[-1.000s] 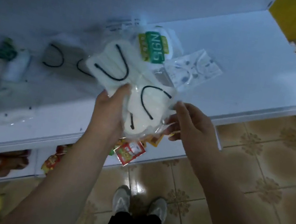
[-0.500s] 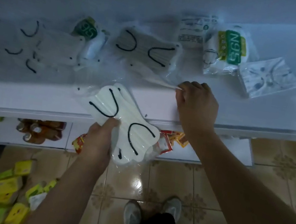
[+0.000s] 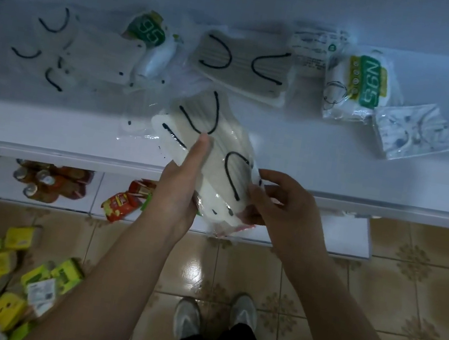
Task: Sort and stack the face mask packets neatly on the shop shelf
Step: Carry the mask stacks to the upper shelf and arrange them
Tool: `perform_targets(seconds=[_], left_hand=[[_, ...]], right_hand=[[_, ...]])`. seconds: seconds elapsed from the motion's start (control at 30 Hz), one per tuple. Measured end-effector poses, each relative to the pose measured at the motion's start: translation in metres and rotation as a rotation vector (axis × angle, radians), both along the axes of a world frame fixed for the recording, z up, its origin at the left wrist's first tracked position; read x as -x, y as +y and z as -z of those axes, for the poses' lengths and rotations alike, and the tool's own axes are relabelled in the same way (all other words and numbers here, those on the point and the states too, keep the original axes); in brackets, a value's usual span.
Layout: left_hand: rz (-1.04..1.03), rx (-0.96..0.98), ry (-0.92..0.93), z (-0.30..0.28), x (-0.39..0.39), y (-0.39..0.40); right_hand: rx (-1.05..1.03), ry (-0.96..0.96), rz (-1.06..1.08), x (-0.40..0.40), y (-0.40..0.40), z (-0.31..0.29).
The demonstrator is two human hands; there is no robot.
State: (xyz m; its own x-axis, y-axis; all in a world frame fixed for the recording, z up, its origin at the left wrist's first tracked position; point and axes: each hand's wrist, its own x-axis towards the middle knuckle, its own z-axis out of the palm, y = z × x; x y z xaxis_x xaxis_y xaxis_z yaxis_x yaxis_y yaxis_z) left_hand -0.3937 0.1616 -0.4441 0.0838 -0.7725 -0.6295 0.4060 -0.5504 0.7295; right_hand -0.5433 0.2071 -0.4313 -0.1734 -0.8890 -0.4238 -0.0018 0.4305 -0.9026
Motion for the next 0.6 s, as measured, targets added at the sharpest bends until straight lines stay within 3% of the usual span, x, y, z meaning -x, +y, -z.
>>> perform_targets(seconds=[0.17, 0.27, 0.5, 0.6], left_hand=[[0.033, 0.035, -0.111, 0.007, -0.005, 0.003], [0.042, 0.097, -0.13, 0.012, -0.012, 0.005], [-0.027, 0.066, -0.173, 0.016, -0.039, 0.007], [-0.044, 0.045, -0.184, 0.017, -0.055, 0.011]], right_hand=[[0.005, 0.188, -0.079, -0.007, 0.002, -0.005], [0.054, 0.456, -0.131, -0.01, -0.004, -0.002], [0.149, 0.518, 0.122, -0.005, -0.043, 0.016], [0.18, 0.644, 0.157, -0.004, -0.065, 0.017]])
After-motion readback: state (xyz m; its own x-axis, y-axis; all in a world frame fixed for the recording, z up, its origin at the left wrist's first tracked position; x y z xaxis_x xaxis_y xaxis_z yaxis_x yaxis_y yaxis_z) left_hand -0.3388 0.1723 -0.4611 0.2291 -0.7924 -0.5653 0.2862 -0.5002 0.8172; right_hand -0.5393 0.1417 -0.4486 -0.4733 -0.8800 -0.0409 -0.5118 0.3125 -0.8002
